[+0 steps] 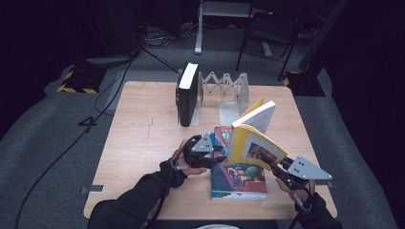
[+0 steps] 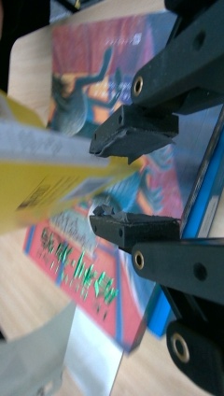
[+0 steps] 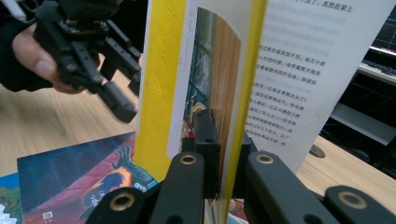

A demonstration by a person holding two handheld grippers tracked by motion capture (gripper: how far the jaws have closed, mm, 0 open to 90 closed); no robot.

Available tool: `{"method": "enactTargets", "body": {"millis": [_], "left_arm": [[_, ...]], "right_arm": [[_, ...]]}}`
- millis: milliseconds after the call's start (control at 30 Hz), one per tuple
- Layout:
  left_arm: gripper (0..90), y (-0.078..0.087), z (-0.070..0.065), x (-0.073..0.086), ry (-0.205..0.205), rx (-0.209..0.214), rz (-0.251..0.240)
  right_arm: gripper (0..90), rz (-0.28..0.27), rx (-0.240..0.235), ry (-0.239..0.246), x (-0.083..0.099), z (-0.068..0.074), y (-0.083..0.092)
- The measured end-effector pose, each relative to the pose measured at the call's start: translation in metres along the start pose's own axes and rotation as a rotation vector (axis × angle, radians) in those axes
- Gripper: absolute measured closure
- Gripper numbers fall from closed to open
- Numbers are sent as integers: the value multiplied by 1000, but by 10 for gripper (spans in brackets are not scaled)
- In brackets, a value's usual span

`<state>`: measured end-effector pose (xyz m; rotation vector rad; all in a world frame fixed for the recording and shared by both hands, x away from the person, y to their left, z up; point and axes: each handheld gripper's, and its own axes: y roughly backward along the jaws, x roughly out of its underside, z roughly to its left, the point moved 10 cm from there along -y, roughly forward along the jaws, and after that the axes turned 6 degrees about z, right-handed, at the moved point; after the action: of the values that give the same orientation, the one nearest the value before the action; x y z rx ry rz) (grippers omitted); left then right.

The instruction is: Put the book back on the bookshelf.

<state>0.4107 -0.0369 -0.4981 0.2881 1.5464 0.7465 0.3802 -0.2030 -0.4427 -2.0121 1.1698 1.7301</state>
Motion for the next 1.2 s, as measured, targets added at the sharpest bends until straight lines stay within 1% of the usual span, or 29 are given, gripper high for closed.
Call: {"method": "enactTargets", "body": {"millis": [33,67,100,133,167,200,233,300,400,467,600,667,733,767,867,900,933,967,1000,1033,1067,1100,1133,1200], "left_arm": [[593,-2,-5,0,-12,7,3],[581,-4,-10,-1,-12,17,-1],[557,-6,-13,-2,-18,16,0],[498,-9,-15,-3,-24,11,5],[498,-12,-16,-5,-25,9,4],[478,-16,-18,-7,-21,3,3],[444,-20,-19,-9,-15,-8,3],[410,-27,-17,-13,6,-22,-10],[401,-34,-14,-18,42,-31,-37],[398,-36,-12,-20,46,-38,-42],[400,-40,-8,-30,47,-64,-86],[424,-39,-7,-35,31,-92,-108],[444,-39,-6,-37,36,-100,-120],[457,-39,-5,-39,40,-98,-131],[502,-39,-5,-42,33,-83,-134],[539,-39,-5,-42,33,-83,-134],[539,-39,-6,-42,25,-78,-130],[571,-38,-5,-43,19,-72,-129],[606,-37,-6,-43,17,-67,-130],[637,-36,-7,-43,16,-54,-134],[659,-35,-7,-43,9,-52,-130],[682,-33,-8,-42,-3,-54,-121],[703,-32,-9,-42,-6,-51,-114],[719,-27,-9,-40,-28,-46,-89]], "right_arm": [[871,0,1,1,0,0,0],[871,0,-1,0,0,0,0],[871,-1,-2,1,0,0,0],[871,-1,-3,2,0,1,0],[871,-1,-3,2,0,1,0],[871,-2,-4,2,0,1,0],[870,-1,-4,0,0,0,0],[871,-1,-6,-3,0,0,0],[870,-3,-10,-5,0,1,0],[870,-3,-11,-4,0,1,0],[869,-2,-11,0,0,0,0],[867,-2,-11,-1,1,0,0],[864,-1,-10,0,1,-1,0],[861,1,-7,1,1,-1,0],[837,13,11,-2,4,-4,-1],[837,13,11,-2,4,-4,-1],[826,9,17,-14,6,-7,-1],[802,13,22,-19,7,-8,-1],[774,18,40,-20,8,-10,-2],[757,22,52,-27,9,-12,-2],[728,23,58,-36,10,-14,-2],[698,25,69,-43,11,-17,-2],[670,32,85,-56,13,-20,-3],[611,40,92,-69,14,-23,-4]]}}
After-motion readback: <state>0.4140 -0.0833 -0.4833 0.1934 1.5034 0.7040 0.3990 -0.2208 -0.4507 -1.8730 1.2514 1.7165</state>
